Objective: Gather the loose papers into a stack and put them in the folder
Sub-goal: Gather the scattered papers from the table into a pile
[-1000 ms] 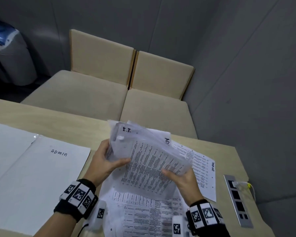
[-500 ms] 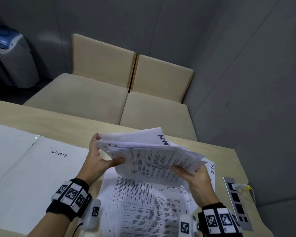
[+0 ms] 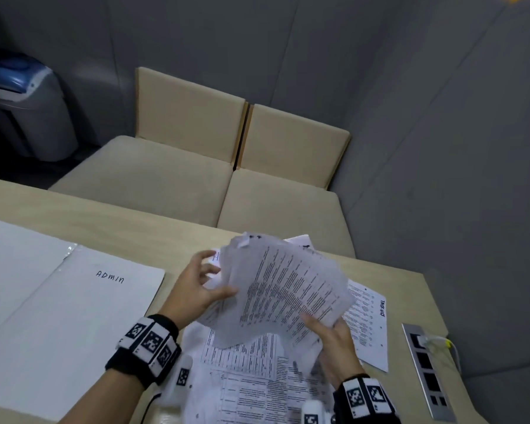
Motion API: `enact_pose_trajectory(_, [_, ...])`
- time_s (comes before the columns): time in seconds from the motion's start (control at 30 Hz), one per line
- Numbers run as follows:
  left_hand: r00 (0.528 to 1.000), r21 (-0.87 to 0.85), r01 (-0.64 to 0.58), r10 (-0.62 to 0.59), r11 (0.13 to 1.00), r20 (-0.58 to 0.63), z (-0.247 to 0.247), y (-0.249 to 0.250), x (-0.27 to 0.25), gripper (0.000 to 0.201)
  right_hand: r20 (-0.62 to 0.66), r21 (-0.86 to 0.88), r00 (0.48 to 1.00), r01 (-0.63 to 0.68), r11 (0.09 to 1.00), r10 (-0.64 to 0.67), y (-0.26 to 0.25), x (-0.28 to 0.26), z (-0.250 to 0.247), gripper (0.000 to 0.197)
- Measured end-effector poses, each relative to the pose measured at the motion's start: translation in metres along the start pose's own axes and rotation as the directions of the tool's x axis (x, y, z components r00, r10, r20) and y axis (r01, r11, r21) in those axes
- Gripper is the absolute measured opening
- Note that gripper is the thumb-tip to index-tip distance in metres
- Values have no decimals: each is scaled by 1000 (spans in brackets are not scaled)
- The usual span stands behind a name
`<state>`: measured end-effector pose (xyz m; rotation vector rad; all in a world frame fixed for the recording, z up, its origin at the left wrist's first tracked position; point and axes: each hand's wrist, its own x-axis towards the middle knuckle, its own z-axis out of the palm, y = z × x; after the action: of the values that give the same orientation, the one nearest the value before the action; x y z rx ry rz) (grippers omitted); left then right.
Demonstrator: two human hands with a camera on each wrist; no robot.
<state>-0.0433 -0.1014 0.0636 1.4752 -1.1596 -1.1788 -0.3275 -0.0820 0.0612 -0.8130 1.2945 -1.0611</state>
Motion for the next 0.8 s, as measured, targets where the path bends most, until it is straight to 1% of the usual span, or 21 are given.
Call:
enact_pose_trajectory(0.03, [996,83,23,-30,996,82,3,-8,1,57,-6,25,999,-42,999,42,5,1,-1,98])
enact_pose_trajectory(0.07, [987,155,20,-44,988,153,7,-15,1,40,-25,19,998,-62,998,62,8,1,-2,99])
enact_pose_trajectory(0.1, [981,224,8,-50,975,185,12,-19,-1,23,-45,0,996,-72,997,72,10,1,-2,93])
enact_pose_trajectory(0.13, [982,264,-9,-41,964,185,16,-22,-3,16,-70,-13,994,-83,996,82,10,-1,0,81])
enact_pose_trajectory(0.17, [988,279,-16,-28,960,153,19,-27,-4,25,-103,-17,991,-89,996,87,9,-2,3,71])
enact_pose_trajectory(0.2, [992,256,-28,-3,966,123,22,-28,-5,35,-121,-19,989,-83,996,80,10,-2,3,73])
enact_pose_trajectory(0.23, [994,204,-44,23,978,104,23,-28,-6,41,-135,3,988,-79,997,79,10,-2,3,84])
enact_pose_trajectory(0.27, [993,123,-71,58,990,103,23,-26,-8,42,-160,41,984,-73,996,79,10,0,1,97])
enact_pose_trajectory(0.3, [990,27,-74,70,997,123,22,-19,-10,40,-171,109,981,-75,991,93,7,-1,1,101])
enact_pose_trajectory(0.33, [986,-65,-70,79,995,149,20,-15,-11,39,-180,174,977,-81,981,112,7,0,-4,99])
enact_pose_trajectory(0.37, [981,-132,-55,78,990,175,17,-8,-14,43,-159,229,977,-103,968,142,6,0,-7,97])
enact_pose_trajectory(0.4, [976,-172,-37,72,984,206,15,-1,-17,45,-111,236,982,-124,964,154,7,2,-12,97])
enact_pose_trajectory(0.43, [970,-194,-7,54,981,238,12,3,-18,40,-54,226,987,-137,964,153,4,1,-14,94])
enact_pose_trajectory(0.47, [958,-214,26,37,976,284,10,7,-21,29,7,206,989,-144,968,146,2,0,-15,88])
enact_pose_trajectory(0.5, [945,-219,65,10,974,326,9,9,-22,17,40,184,991,-135,974,130,0,-2,-15,78])
enact_pose_trajectory(0.53, [933,-205,90,-11,975,359,7,10,-24,11,51,160,992,-119,980,112,0,-2,-14,65])
enact_pose_trajectory(0.57, [934,-167,85,-20,982,355,7,8,-23,13,57,139,995,-90,986,83,-3,-4,-12,53])
enact_pose_trajectory(0.6, [948,-121,52,-11,991,318,8,6,-22,20,50,113,997,-61,992,55,-4,-4,-11,44])
enact_pose_trajectory(0.7, [994,-66,-54,60,996,94,9,3,-20,56,36,-20,999,38,999,-37,-19,-7,-3,38])
enact_pose_trajectory(0.73, [995,-69,-86,89,994,40,8,5,-20,66,25,-69,997,71,995,-70,-23,-6,-2,43])
enact_pose_trajectory(0.8, [982,-4,-183,182,983,-56,7,10,-18,76,18,-128,992,125,984,-124,-27,-4,-3,68])
